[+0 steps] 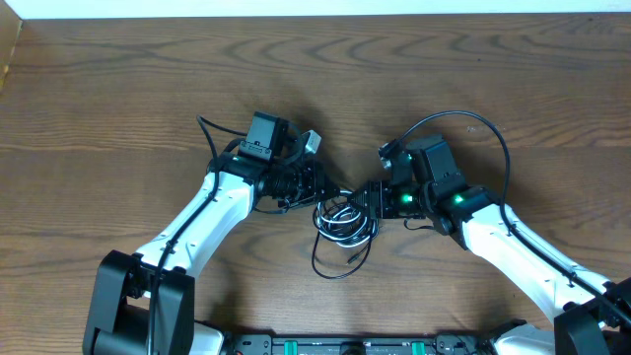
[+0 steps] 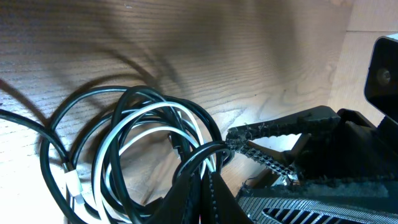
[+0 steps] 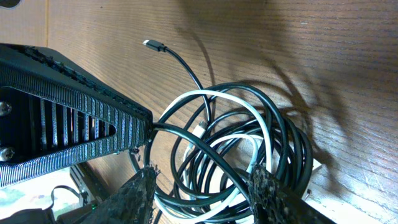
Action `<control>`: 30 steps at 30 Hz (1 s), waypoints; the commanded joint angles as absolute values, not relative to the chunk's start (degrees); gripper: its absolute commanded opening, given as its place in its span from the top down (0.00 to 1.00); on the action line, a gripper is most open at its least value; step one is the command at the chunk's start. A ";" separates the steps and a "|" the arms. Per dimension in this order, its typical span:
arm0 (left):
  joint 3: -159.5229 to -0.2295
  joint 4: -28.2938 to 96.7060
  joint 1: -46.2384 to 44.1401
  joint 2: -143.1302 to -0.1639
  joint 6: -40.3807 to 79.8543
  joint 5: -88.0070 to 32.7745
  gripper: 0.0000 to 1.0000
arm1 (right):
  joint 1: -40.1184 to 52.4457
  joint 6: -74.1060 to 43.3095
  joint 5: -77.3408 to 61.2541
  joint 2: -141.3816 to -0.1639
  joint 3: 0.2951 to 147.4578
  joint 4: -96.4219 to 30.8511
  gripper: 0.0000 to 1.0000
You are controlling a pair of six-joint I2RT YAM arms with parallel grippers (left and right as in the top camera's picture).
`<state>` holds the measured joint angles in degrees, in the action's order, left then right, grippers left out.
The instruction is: Untangle cables
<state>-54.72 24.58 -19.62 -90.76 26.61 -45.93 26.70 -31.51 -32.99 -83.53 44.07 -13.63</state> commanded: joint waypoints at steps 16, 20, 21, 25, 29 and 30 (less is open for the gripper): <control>-54.59 24.95 -21.41 -90.89 34.61 -37.36 0.92 | 27.11 -30.57 -34.87 -83.59 44.12 -13.54 0.53; -54.59 25.17 -24.23 -90.89 34.92 -30.28 0.92 | 27.11 -30.55 -34.87 -83.59 44.12 -13.50 0.54; -54.59 25.17 -24.62 -90.89 35.42 -29.10 0.92 | 27.11 -30.55 -34.87 -83.59 44.12 -13.52 0.54; -54.59 25.32 -25.87 -90.91 38.57 -21.71 0.92 | 27.11 -30.55 -34.87 -83.59 44.12 -13.54 0.54; -54.59 26.72 -25.87 -90.98 38.87 -20.80 0.92 | 27.09 -30.55 -34.87 -83.59 44.12 -13.72 0.55; -54.59 27.46 -25.85 -90.98 38.89 -20.23 0.93 | 27.09 -30.55 -34.87 -83.59 44.12 -13.67 0.55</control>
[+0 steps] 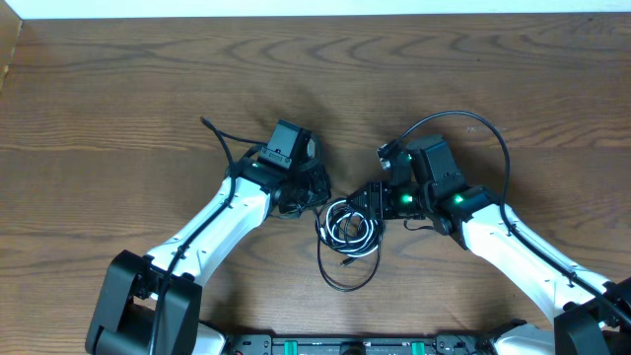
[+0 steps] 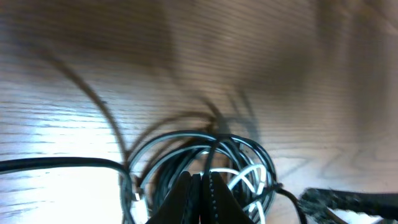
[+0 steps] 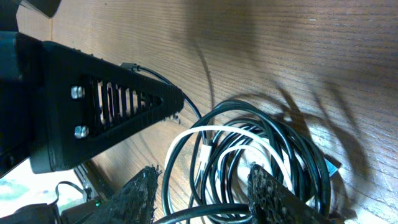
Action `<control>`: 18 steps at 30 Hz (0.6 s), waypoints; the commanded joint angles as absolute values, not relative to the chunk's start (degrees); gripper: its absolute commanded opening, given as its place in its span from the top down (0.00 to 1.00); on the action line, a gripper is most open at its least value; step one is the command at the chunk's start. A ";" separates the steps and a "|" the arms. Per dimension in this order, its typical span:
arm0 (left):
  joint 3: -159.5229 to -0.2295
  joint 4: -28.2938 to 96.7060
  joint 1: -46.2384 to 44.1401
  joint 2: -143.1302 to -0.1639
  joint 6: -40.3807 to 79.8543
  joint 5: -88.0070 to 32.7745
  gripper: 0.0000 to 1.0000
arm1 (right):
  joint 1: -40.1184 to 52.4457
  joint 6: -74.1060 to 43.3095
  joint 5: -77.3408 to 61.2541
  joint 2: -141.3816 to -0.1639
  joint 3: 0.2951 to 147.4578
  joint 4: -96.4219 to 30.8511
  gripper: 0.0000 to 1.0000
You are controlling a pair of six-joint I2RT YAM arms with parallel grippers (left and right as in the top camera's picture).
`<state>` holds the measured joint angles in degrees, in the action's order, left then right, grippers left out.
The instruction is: Untangle cables
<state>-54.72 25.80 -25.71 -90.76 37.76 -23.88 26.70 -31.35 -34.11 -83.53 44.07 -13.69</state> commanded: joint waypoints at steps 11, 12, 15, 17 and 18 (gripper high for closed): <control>-54.59 28.18 -25.87 -90.98 38.89 -19.81 0.92 | 27.09 -30.57 -34.87 -83.59 44.12 -13.67 0.55; -54.59 28.18 -25.87 -90.98 38.89 -19.81 0.92 | 27.09 -30.57 -34.89 -83.59 44.12 -13.69 0.55; -54.59 28.32 -25.87 -91.00 38.89 -19.81 0.92 | 27.09 -30.57 -34.89 -83.59 44.12 -14.20 0.55; -54.59 28.64 -25.87 -91.00 38.89 -19.79 0.92 | 27.09 -30.55 -34.87 -83.59 44.12 -14.26 0.55; -54.57 28.64 -25.87 -91.00 38.89 -19.79 0.92 | 27.09 -30.55 -34.87 -83.59 44.12 -14.13 0.55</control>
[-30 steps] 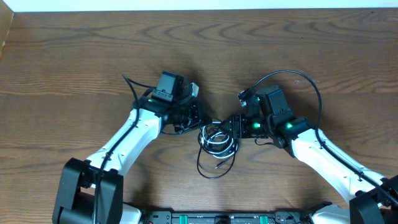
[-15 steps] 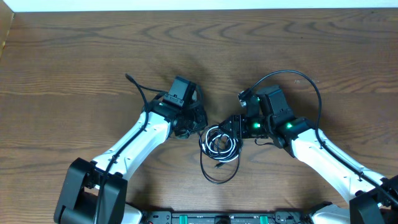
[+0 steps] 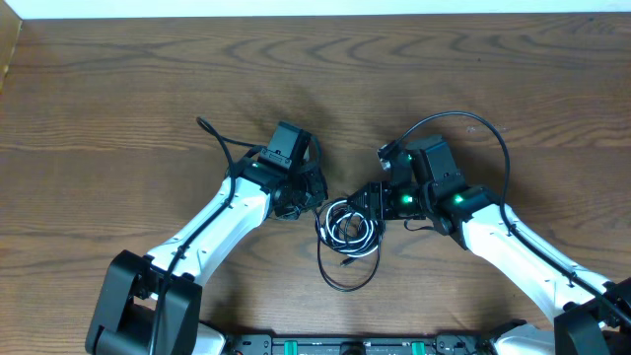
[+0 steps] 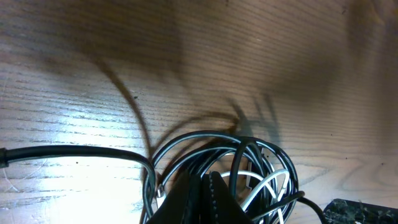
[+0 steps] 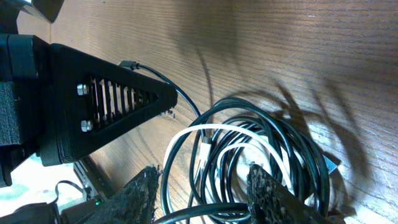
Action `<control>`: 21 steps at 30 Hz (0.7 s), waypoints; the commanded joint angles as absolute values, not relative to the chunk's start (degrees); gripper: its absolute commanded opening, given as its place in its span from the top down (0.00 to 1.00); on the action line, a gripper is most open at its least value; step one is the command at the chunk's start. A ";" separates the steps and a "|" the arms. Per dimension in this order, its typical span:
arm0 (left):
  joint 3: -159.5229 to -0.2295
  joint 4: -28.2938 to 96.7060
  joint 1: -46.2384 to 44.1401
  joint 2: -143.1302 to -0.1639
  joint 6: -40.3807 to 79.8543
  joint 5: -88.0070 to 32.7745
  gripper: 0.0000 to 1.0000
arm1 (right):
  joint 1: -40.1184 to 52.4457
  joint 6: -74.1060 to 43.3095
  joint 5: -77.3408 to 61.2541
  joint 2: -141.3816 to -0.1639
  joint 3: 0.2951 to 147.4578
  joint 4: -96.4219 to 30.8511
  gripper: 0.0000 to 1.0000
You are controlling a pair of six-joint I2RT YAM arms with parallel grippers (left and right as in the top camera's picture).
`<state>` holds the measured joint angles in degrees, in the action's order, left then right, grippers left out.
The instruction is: Untangle cables
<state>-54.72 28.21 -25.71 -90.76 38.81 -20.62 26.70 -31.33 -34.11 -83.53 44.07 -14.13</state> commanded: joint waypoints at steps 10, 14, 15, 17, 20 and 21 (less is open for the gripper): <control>-54.57 29.52 -25.87 -91.00 42.13 -15.99 0.92 | 27.09 -30.55 -34.81 -83.59 44.12 -13.93 0.53; -54.57 29.69 -26.61 -91.00 42.13 -15.99 0.92 | 27.09 -30.57 -34.17 -83.59 44.12 -13.91 0.52; -54.57 29.67 -27.07 -91.00 42.11 -15.99 0.92 | 27.09 -30.57 -34.17 -83.59 44.12 -13.89 0.52; -54.57 29.69 -27.77 -91.00 42.11 -15.97 0.92 | 27.09 -30.55 -34.17 -83.59 44.12 -13.93 0.53; -54.57 29.67 -29.19 -91.00 42.09 -15.73 0.92 | 27.09 -30.55 -34.15 -83.59 44.12 -13.91 0.53; -54.57 29.65 -29.47 -91.00 42.09 -15.57 0.92 | 27.09 -30.55 -34.15 -83.59 44.12 -13.91 0.52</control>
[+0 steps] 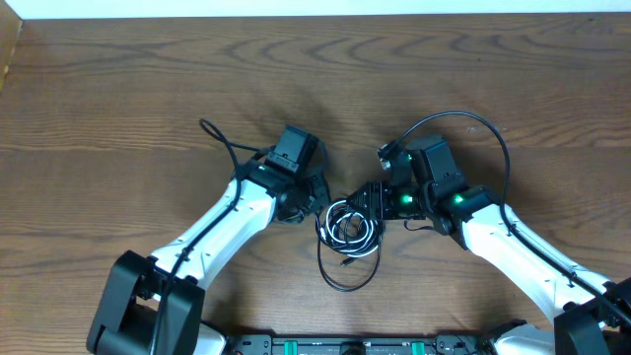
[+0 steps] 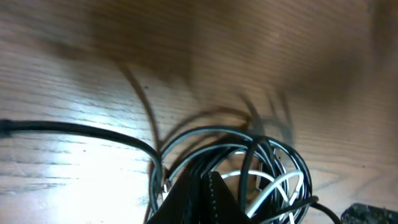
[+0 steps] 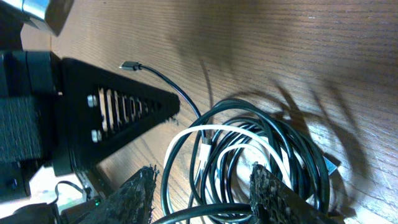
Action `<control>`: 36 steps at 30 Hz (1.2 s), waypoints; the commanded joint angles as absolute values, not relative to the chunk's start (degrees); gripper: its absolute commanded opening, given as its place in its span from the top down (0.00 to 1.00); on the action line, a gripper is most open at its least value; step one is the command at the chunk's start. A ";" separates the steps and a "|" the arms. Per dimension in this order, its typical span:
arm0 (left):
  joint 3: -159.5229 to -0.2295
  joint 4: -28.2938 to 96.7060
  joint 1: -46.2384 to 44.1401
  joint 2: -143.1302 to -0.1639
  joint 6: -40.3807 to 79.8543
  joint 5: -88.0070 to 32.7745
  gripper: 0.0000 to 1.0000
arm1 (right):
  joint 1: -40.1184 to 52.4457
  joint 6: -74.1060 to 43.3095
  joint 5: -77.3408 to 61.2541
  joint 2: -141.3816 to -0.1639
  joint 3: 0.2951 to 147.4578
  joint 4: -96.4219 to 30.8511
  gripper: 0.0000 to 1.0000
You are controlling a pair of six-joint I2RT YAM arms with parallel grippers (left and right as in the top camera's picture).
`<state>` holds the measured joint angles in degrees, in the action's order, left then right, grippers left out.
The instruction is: Untangle cables
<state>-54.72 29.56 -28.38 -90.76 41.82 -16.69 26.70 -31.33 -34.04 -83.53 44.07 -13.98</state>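
Note:
A tangled coil of black and white cables (image 1: pixel 347 225) lies on the wooden table between my two grippers. In the left wrist view the coil (image 2: pixel 255 163) sits just behind the left gripper (image 2: pixel 200 180), whose fingers are pressed together on a black strand at the coil's left edge. Overhead, the left gripper (image 1: pixel 315 204) touches that edge. The right gripper (image 3: pixel 208 199) stands open over the coil's right side (image 3: pixel 249 155), with a black strand crossing between its fingers. A white loop (image 3: pixel 217 129) shows among the black turns.
A loose black loop (image 1: pixel 345 281) trails from the coil toward the table's front. A thin black lead ends in a small plug (image 3: pixel 129 65) beside the left gripper's finger (image 3: pixel 118 112). Bare wooden table (image 1: pixel 118 79) surrounds the arms, with a white edge at the back.
The left arm has shifted slightly, its finger sitting a little differently in the right wrist view. The coil, the trailing loop and the open right gripper are where they were.
At first the left gripper was shut on a black strand stretched toward the open right gripper, with the coil spread wide. Then the left wrist had turned and moved in, and the coil lay tighter. Both grippers have stayed at its edges since.

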 commanded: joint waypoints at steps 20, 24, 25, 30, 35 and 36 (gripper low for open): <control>-54.57 29.26 -29.98 -91.00 42.11 -14.17 0.92 | 27.09 -30.55 -32.91 -83.59 44.12 -14.17 0.49; -54.57 29.21 -29.98 -91.00 42.11 -12.95 0.92 | 27.09 -30.55 -32.77 -83.59 44.12 -14.15 0.50; -54.57 29.21 -29.98 -91.00 42.11 -12.97 0.92 | 27.09 -30.55 -32.45 -83.59 44.12 -14.20 0.50; -54.57 29.21 -29.98 -91.00 42.09 -12.95 0.92 | 27.09 -30.57 -32.47 -83.59 44.12 -14.20 0.49; -54.57 29.17 -29.98 -91.00 42.09 -12.75 0.92 | 27.09 -30.57 -32.47 -83.59 44.12 -14.20 0.50; -54.57 29.19 -29.98 -91.00 42.09 -12.75 0.92 | 27.09 -30.57 -32.47 -83.59 44.12 -14.20 0.50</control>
